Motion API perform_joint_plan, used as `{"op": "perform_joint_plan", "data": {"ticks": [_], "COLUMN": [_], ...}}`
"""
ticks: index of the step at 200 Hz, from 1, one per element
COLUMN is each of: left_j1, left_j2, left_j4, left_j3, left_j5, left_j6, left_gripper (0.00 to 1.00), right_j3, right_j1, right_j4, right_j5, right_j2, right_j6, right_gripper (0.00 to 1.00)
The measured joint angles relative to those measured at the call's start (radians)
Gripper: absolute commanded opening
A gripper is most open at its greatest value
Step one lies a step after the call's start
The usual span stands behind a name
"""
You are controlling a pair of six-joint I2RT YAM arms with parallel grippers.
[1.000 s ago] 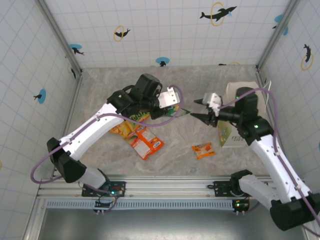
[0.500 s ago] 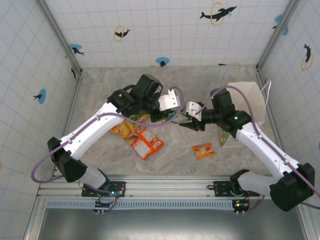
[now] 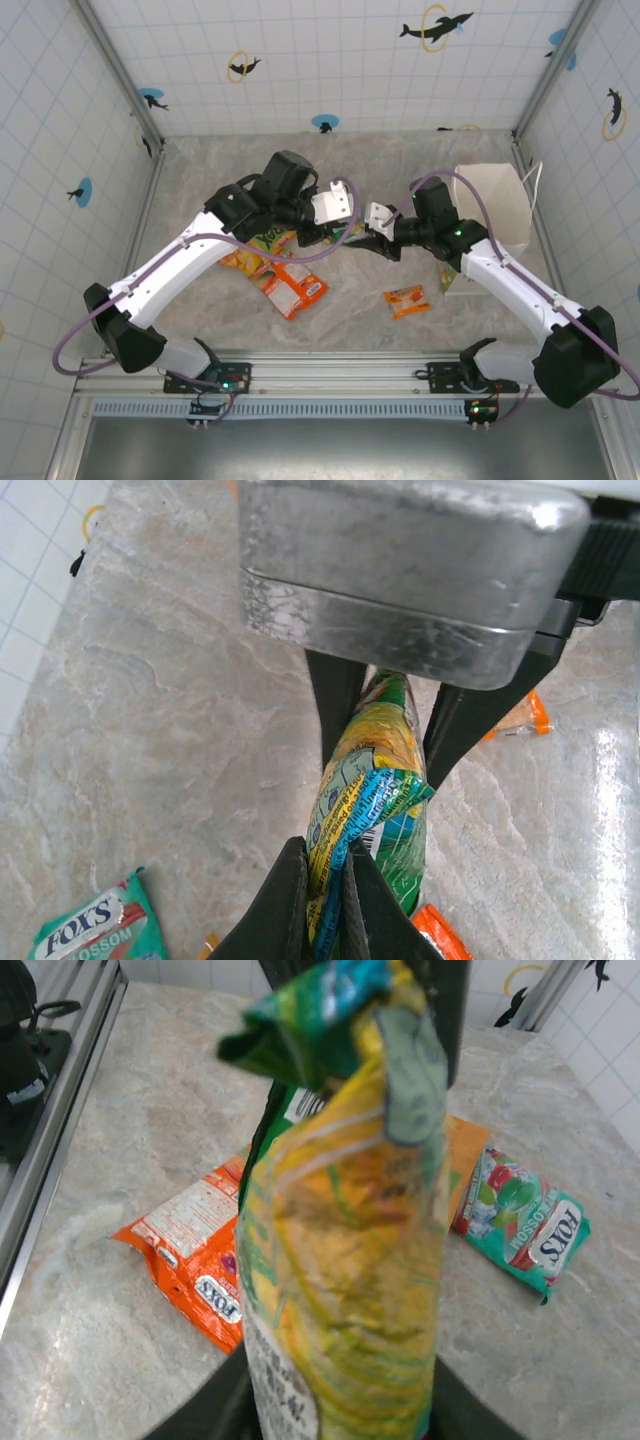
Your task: Place the snacks into the paper bag
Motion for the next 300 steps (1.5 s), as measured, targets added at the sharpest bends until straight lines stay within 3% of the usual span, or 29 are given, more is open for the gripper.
{"op": "perform_joint_plan", "data": {"ticks": [28, 38, 93, 109, 138, 177, 200, 261, 300], "left_j1": [-0.003, -0.005, -0.011, -0.011, 0.001, 0.1, 0.115, 0.115, 0.115], "left_j2": [-0.007, -0.009, -0.072, -0.104, -0.16, -0.22, -0.224, -0.165, -0.103], "left_j4": [0.032, 0.049, 0.206, 0.277, 0.406, 0.533, 0.583, 0.708, 0.758], "left_j3": [-0.027, -0.034, -0.118, -0.168, -0.267, -0.41, -0.469, -0.565, -0.565], "left_j5": [-0.022, -0.034, -0.135, -0.196, -0.304, -0.36, -0.36, -0.232, -0.14], "left_j6": [-0.001, -0.002, -0.065, -0.114, -0.222, -0.426, -0.544, -0.78, -0.851], "left_gripper": [0.0, 0.04, 0.62, 0.74, 0.84, 0.89, 0.89, 0.85, 0.83], "right_j3": [-0.014, -0.017, -0.085, -0.131, -0.207, -0.213, -0.21, -0.037, 0.024], "right_j1": [0.014, 0.015, 0.015, 0.015, 0.015, 0.014, 0.014, -0.027, -0.12], "right_j4": [0.019, 0.026, 0.111, 0.167, 0.274, 0.416, 0.495, 0.51, 0.505], "right_j5": [0.028, 0.042, 0.125, 0.186, 0.335, 0.482, 0.561, 0.795, 0.914], "right_j2": [-0.005, -0.012, -0.097, -0.149, -0.246, -0.331, -0.357, -0.366, -0.378], "right_j6": [0.022, 0.025, 0.09, 0.129, 0.193, 0.289, 0.353, 0.483, 0.573], "right_gripper": [0.11, 0.08, 0.03, 0.04, 0.04, 0.04, 0.04, 0.0, 0.0]}}
